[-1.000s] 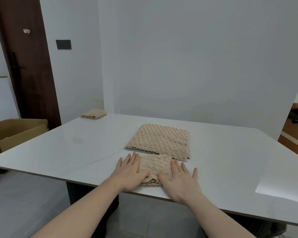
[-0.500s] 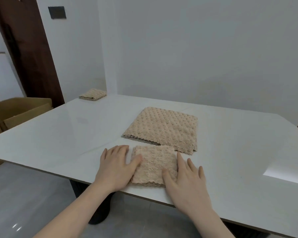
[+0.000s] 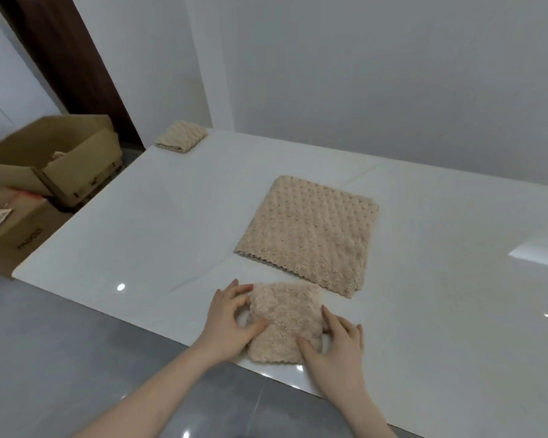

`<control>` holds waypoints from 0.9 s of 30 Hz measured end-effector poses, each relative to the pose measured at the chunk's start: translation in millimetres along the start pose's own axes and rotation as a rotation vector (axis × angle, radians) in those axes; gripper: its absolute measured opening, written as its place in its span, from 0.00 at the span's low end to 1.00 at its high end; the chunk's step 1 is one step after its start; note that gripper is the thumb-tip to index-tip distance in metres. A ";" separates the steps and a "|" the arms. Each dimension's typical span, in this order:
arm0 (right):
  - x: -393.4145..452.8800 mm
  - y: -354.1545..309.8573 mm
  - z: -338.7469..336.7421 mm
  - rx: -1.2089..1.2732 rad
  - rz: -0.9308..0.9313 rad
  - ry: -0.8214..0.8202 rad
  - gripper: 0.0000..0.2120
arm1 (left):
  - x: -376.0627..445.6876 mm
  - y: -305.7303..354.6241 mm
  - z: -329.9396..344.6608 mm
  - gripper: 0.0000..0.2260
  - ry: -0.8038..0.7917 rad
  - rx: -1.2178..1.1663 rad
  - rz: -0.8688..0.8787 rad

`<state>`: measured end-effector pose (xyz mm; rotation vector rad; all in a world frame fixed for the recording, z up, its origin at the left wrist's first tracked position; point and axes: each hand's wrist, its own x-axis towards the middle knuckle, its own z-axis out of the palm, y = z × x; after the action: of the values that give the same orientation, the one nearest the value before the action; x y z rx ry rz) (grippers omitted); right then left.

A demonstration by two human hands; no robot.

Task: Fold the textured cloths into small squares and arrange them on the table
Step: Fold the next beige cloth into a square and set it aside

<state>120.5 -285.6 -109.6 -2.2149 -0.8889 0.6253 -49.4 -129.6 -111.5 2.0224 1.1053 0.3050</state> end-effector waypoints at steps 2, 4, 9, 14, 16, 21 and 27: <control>-4.5 -26.5 -27.0 0.107 0.141 -0.160 0.18 | -13.0 28.3 -14.2 0.12 -0.054 -0.155 -0.170; -18.2 -58.8 -52.6 0.257 0.293 -0.276 0.09 | -28.9 57.1 -33.7 0.09 -0.058 -0.238 -0.296; -68.3 -118.1 -99.0 0.352 0.342 -0.276 0.06 | -74.1 111.7 -86.4 0.14 -0.059 -0.321 -0.372; -91.8 -127.9 -122.6 0.421 0.358 -0.251 0.07 | -98.0 135.9 -105.3 0.23 -0.162 -0.346 -0.315; -95.9 -122.6 -133.5 0.437 0.368 -0.234 0.07 | -99.4 151.1 -104.6 0.23 -0.177 -0.337 -0.281; -87.9 -103.0 -167.0 0.489 0.361 -0.217 0.12 | -98.5 191.9 -83.0 0.23 -0.143 -0.352 -0.240; -79.1 -48.4 -230.9 0.476 0.274 -0.240 0.16 | -111.8 251.8 -28.0 0.22 -0.081 -0.406 -0.246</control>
<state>194.1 -408.9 93.6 -1.8600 -0.4807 1.1233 20.9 -279.9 110.3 1.5138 1.1250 0.2904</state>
